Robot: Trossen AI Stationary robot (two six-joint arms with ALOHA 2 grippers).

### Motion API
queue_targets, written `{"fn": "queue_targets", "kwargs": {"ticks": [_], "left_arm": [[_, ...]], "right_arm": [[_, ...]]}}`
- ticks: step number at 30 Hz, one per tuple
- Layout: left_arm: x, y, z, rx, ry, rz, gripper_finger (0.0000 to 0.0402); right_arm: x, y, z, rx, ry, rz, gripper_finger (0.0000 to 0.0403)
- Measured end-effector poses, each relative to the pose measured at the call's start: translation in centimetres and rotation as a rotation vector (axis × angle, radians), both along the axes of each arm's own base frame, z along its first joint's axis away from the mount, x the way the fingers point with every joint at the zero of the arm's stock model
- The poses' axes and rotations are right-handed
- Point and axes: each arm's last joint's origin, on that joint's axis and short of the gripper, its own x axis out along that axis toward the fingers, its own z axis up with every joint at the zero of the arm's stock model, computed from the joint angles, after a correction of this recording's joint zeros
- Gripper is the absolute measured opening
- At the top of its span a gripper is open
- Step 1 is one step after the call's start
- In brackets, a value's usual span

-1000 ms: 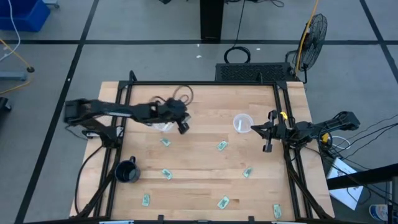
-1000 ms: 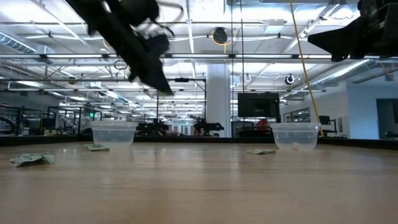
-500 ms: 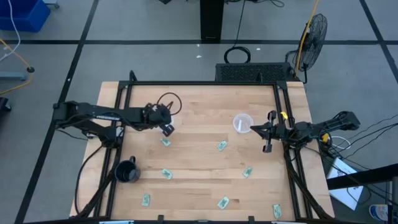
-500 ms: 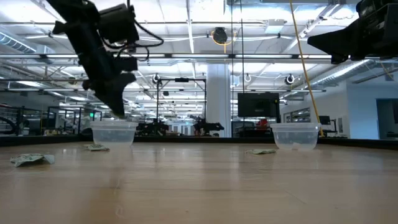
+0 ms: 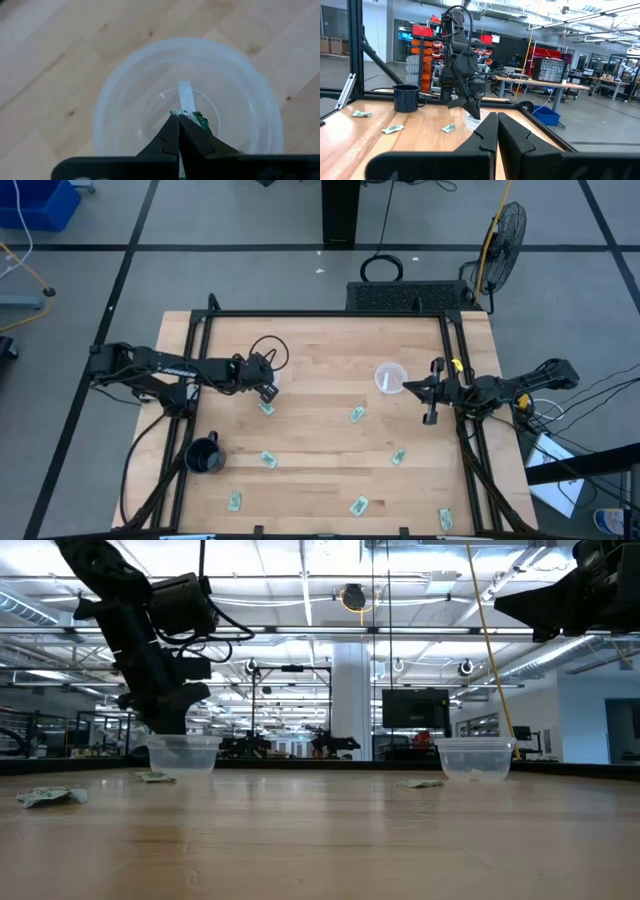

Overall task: Pick and place Stevia / Truvia into bins
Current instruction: Put the truvia packet into the left transparent container, then put the stevia packet into the right transparent container

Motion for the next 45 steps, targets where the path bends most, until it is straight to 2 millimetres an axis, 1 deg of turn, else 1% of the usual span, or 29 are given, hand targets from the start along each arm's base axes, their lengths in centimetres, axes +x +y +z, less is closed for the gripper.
{"fn": "queue_targets", "kwargs": {"ticks": [8, 14, 17, 24, 28, 33, 38, 42, 45], "left_arm": [[0.7, 0.1, -1.1, 0.003, -0.022, -0.015, 0.0007], [0.9, 0.8, -2.1, -0.013, 0.018, -0.001, 0.0004], [0.9, 0.9, -2.1, -0.015, 0.012, 0.001, 0.0018], [1.4, 1.1, -1.4, 0.002, -0.004, -0.045, 0.0068], [1.9, 1.1, -0.8, -0.015, -0.013, -0.075, 0.0090], [2.2, 1.1, 1.6, -0.026, -0.030, -0.097, 0.0098], [2.2, 1.1, 5.3, -0.005, -0.097, -0.107, 0.0097], [2.2, 1.1, 8.0, 0.058, -0.190, -0.168, 0.0097], [2.2, 1.1, 9.3, 0.100, -0.243, -0.203, 0.0097]], "right_arm": [[0.0, 0.0, 0.0, 0.000, 0.000, 0.000, 0.0004], [0.0, 0.0, 0.1, 0.002, -0.006, 0.000, 0.0004], [0.0, 0.0, 0.1, 0.003, -0.008, 0.000, 0.0004], [0.0, 0.0, 0.0, -0.003, -0.002, 0.002, 0.0004], [0.1, 0.1, -0.4, 0.014, 0.039, 0.007, 0.0018], [0.4, 0.1, -1.1, 0.060, 0.099, 0.011, 0.0063], [0.8, 0.2, -1.5, 0.070, 0.150, 0.009, 0.0113], [1.5, 0.4, -2.4, 0.040, 0.264, -0.001, 0.0132], [2.6, 0.8, -0.8, 0.036, 0.284, 0.003, 0.0134]]}}
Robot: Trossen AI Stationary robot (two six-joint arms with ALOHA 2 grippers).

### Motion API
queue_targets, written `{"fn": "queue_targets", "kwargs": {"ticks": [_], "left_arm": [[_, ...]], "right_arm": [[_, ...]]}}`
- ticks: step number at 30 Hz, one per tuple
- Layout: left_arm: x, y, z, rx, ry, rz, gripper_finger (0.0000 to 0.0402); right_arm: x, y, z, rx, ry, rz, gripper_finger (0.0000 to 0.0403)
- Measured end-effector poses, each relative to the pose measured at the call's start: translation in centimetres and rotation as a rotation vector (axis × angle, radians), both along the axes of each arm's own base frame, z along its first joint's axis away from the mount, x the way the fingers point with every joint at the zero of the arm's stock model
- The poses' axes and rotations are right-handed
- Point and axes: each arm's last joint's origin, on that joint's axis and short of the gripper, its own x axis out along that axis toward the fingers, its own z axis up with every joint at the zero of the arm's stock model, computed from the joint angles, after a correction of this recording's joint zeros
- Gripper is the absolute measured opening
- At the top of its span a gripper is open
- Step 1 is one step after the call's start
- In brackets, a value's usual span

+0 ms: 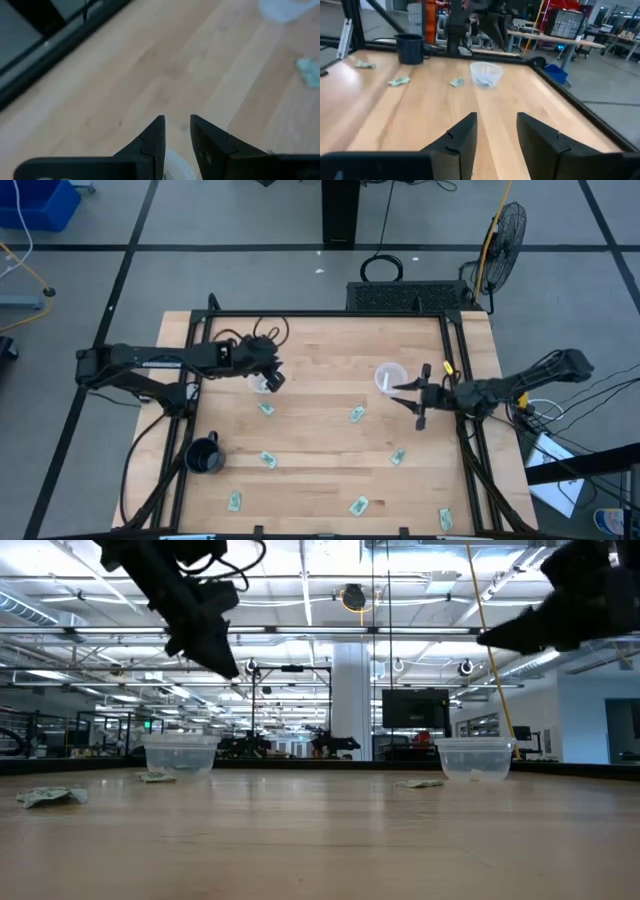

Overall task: Pick and place Stevia / Truvia into bins
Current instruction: Put the stevia packet into the right transparent container

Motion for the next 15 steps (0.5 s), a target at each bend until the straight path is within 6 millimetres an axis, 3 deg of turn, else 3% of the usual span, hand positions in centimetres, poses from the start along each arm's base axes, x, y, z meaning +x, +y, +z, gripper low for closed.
{"fn": "queue_targets", "kwargs": {"ticks": [7, 15], "left_arm": [[0.4, 0.1, 1.2, 0.067, -0.094, -0.046, 0.0097], [0.5, 0.0, 1.2, 0.069, -0.098, -0.050, 0.0097]], "right_arm": [[4.6, 1.6, 1.0, -0.050, 0.209, 0.066, 0.0134], [11.4, 3.8, -0.7, -0.047, 0.424, 0.145, 0.0134]]}}
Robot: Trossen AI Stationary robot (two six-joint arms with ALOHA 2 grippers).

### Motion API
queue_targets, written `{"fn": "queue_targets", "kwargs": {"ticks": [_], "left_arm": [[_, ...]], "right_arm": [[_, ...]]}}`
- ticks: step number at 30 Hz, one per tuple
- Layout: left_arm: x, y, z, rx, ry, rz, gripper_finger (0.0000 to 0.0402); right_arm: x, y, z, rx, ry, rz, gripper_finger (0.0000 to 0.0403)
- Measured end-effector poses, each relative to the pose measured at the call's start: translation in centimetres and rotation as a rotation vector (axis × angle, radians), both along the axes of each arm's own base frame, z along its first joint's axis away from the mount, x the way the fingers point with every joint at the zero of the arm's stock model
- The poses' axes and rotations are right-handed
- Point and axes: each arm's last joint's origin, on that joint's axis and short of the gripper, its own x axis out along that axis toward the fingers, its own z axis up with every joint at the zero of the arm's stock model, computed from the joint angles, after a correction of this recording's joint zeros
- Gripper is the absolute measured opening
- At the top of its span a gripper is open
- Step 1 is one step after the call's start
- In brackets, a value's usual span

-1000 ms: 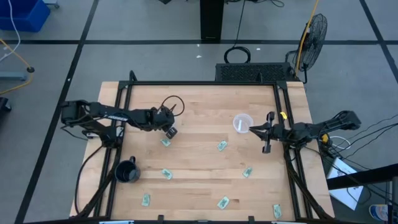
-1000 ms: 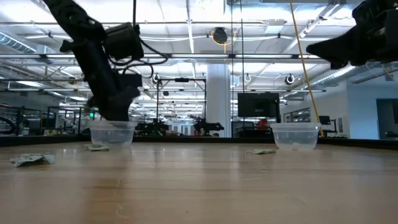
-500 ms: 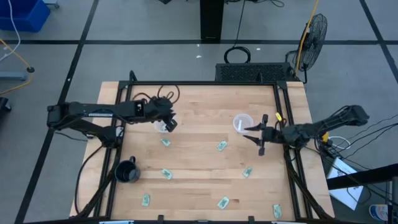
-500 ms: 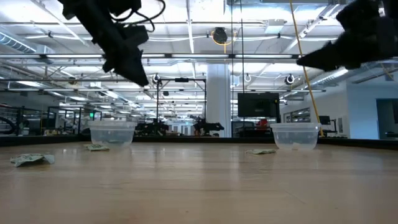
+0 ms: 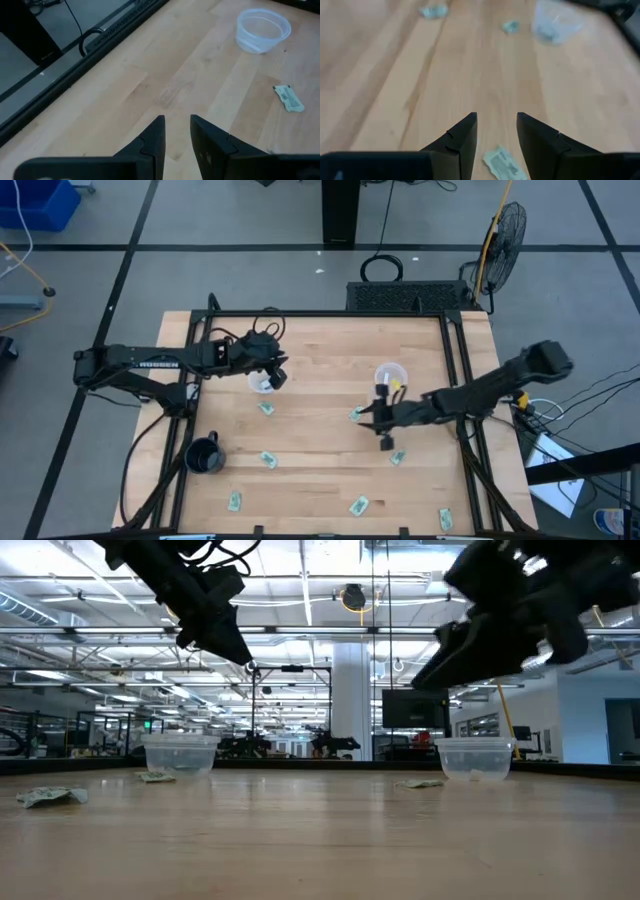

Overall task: Pick and place Stevia / Truvia into bins
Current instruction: Put the stevia packet into the right transparent container

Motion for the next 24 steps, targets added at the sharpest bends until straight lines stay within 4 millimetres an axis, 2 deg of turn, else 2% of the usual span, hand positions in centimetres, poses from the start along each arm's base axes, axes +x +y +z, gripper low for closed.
{"fn": "queue_targets", "kwargs": {"ticks": [4, 9, 19, 24], "left_arm": [[0.0, 0.0, 0.0, 0.013, 0.009, -0.013, 0.0097], [0.0, 0.0, 0.0, 0.022, 0.016, -0.022, 0.0097], [0.0, 0.0, -0.1, 0.022, 0.018, -0.022, 0.0097], [0.0, 0.0, -0.1, 0.021, 0.017, -0.023, 0.0097]], "right_arm": [[1.4, 0.0, -2.2, -0.007, 0.100, -0.029, 0.0134], [1.8, -0.2, -4.3, 0.132, 0.185, -0.079, 0.0134], [2.5, -0.9, -6.6, 0.128, 0.238, -0.129, 0.0133], [2.7, -1.7, -7.1, 0.102, 0.244, -0.173, 0.0119]]}}
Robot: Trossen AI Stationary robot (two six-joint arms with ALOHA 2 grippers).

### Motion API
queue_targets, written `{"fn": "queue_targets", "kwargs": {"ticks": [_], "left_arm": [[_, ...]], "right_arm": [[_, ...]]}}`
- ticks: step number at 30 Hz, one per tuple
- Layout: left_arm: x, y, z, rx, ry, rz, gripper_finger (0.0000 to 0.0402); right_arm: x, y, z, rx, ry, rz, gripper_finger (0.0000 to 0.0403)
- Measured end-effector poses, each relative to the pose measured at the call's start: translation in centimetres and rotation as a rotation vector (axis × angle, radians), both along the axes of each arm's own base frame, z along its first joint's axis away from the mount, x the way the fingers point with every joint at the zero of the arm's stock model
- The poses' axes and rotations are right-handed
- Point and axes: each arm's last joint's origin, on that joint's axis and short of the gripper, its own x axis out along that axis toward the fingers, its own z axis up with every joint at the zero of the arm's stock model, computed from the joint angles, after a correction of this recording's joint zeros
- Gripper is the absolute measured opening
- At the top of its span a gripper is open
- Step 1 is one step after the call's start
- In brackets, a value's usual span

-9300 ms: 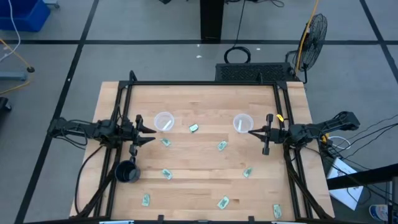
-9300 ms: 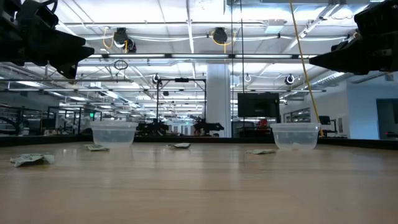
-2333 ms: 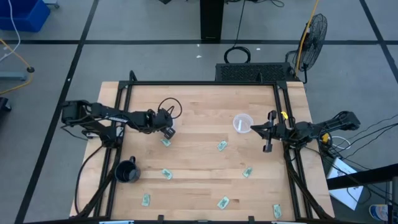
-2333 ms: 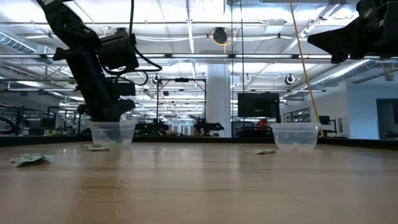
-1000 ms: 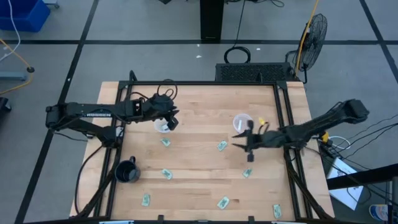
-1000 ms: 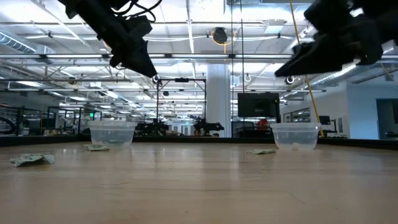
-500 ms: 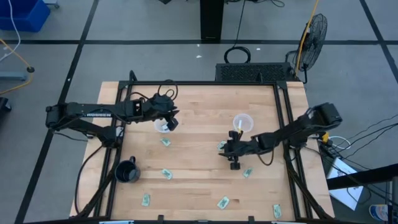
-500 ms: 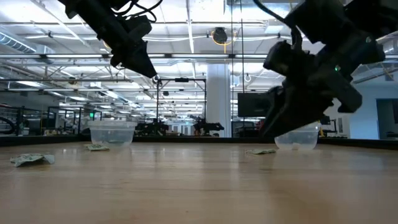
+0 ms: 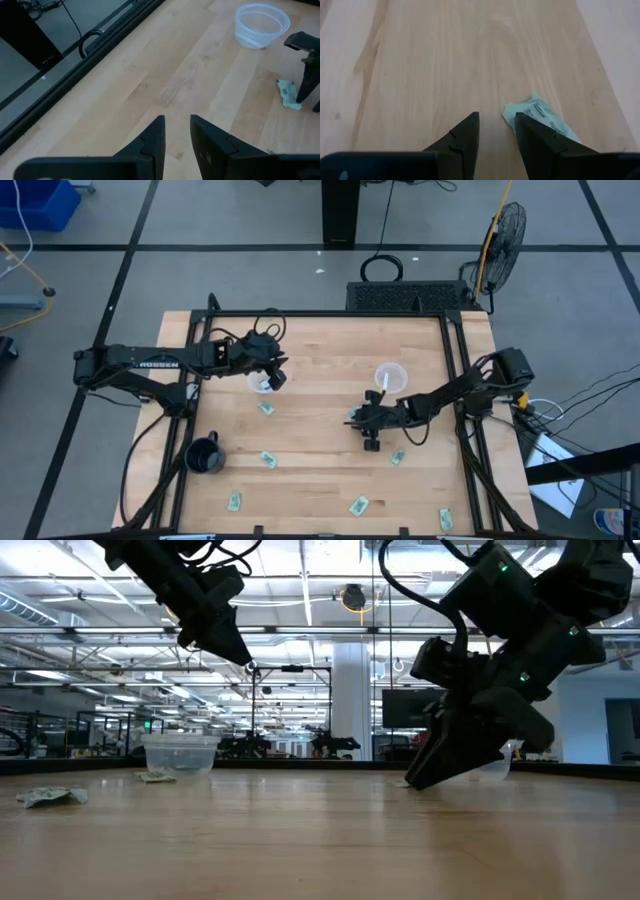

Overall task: Pick and place Stevia / Truvia into bins
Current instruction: Put the stevia packet into the right transparent container

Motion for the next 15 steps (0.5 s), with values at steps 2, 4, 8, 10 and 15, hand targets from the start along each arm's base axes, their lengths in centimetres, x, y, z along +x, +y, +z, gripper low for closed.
{"fn": "queue_targets", "kwargs": {"ticks": [2, 4, 8, 10, 15], "left_arm": [[0.00, 0.00, 0.00, 0.000, 0.000, 0.000, 0.0097], [0.00, 0.00, 0.00, -0.001, 0.000, 0.000, 0.0097], [0.01, 0.00, -0.01, -0.001, 0.000, 0.000, 0.0097], [0.01, 0.00, -0.01, -0.001, 0.000, 0.000, 0.0097], [0.00, 0.00, -0.01, -0.002, 0.000, 0.002, 0.0097]], "right_arm": [[0.05, -0.24, -0.01, -0.001, -0.001, -0.009, 0.0111], [0.07, -0.41, -0.04, 0.001, 0.002, -0.014, 0.0102], [0.04, -0.64, -0.17, 0.030, 0.018, -0.008, 0.0079], [0.01, -0.69, -0.21, 0.037, 0.023, -0.015, 0.0063], [0.02, -0.72, -0.23, 0.040, 0.023, -0.013, 0.0011]]}}
